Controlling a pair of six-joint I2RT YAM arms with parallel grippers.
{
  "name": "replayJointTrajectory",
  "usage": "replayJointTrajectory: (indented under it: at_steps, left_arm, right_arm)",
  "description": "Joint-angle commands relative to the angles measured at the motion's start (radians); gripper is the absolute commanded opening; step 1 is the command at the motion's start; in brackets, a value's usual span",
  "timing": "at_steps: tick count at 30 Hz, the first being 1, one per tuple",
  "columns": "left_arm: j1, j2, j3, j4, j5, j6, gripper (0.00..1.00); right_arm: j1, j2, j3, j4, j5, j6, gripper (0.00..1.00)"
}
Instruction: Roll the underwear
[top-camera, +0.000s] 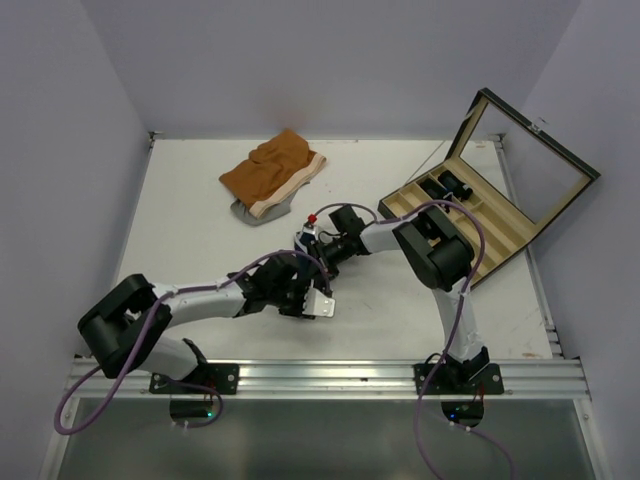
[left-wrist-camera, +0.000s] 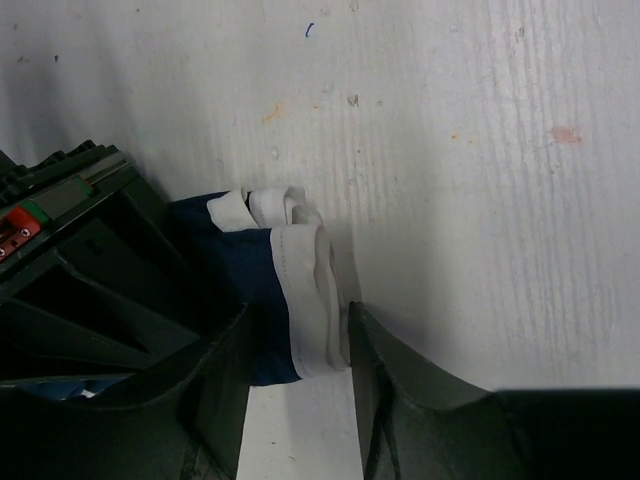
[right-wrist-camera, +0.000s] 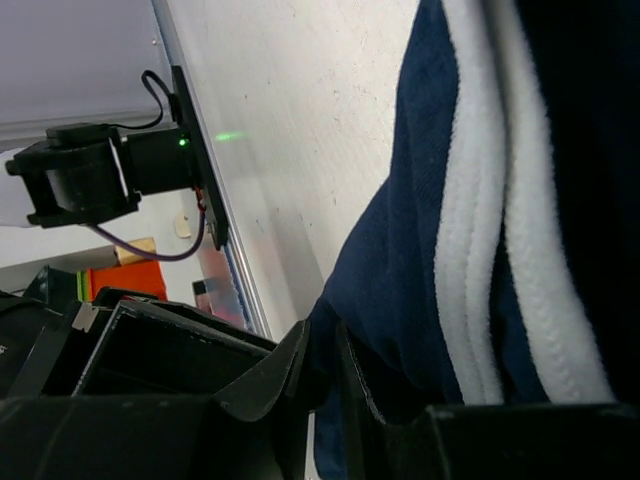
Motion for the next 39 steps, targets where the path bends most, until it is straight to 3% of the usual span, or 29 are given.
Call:
replayJointTrajectory:
  at_steps: [1, 6, 9, 12, 13, 16, 19, 24, 27, 30, 33, 39]
  left_arm:
    - [-0.005, 0.046, 0.025, 0.005, -0.015, 0.034, 0.44]
    - [-0.005, 0.098, 0.064, -0.092, -0.003, 0.035, 0.31]
    - [-0.005, 0.141, 0.113, -0.172, -0.001, 0.014, 0.21]
    - [-0.004, 0.155, 0.158, -0.268, 0.041, -0.003, 0.11]
    - [-0.004, 0.149, 0.164, -0.285, 0.075, -0.009, 0.07]
    - [-0.004, 0.137, 0.183, -0.357, 0.136, -0.029, 0.00]
    - [0.007, 0.147, 0.216, -0.441, 0.208, -0.052, 0.00]
    - [0.090, 0.267, 0.331, -0.573, 0.342, -0.057, 0.00]
    - [0.162, 0.397, 0.463, -0.693, 0.442, -0.060, 0.00]
    - [0.223, 0.550, 0.610, -0.817, 0.526, -0.063, 0.00]
    - [0.260, 0.687, 0.730, -0.896, 0.571, -0.084, 0.00]
    - [0.312, 0.885, 0.882, -0.977, 0.592, -0.129, 0.00]
  right_arm:
    - [0.001, 0.060, 0.007, -0.029, 0.084, -0.062, 0.22]
    - [-0.001, 0.037, 0.027, -0.031, 0.078, -0.064, 0.22]
    - [-0.010, -0.002, 0.068, -0.077, 0.093, -0.097, 0.28]
    - [-0.045, -0.054, 0.107, -0.120, 0.115, -0.122, 0.47]
    - [-0.073, -0.072, 0.113, -0.130, 0.130, -0.133, 0.59]
    - [-0.137, -0.153, 0.131, -0.173, 0.148, -0.174, 0.82]
    - [-0.192, -0.247, 0.136, -0.274, 0.170, -0.283, 0.89]
    - [-0.246, -0.388, 0.073, -0.374, 0.164, -0.496, 0.85]
    - [-0.254, -0.475, 0.027, -0.486, 0.190, -0.741, 0.72]
    - [-0.252, -0.578, -0.043, -0.561, 0.204, -0.873, 0.55]
    - [-0.251, -0.672, -0.109, -0.603, 0.210, -0.956, 0.44]
    - [-0.245, -0.831, -0.228, -0.580, 0.237, -0.984, 0.40]
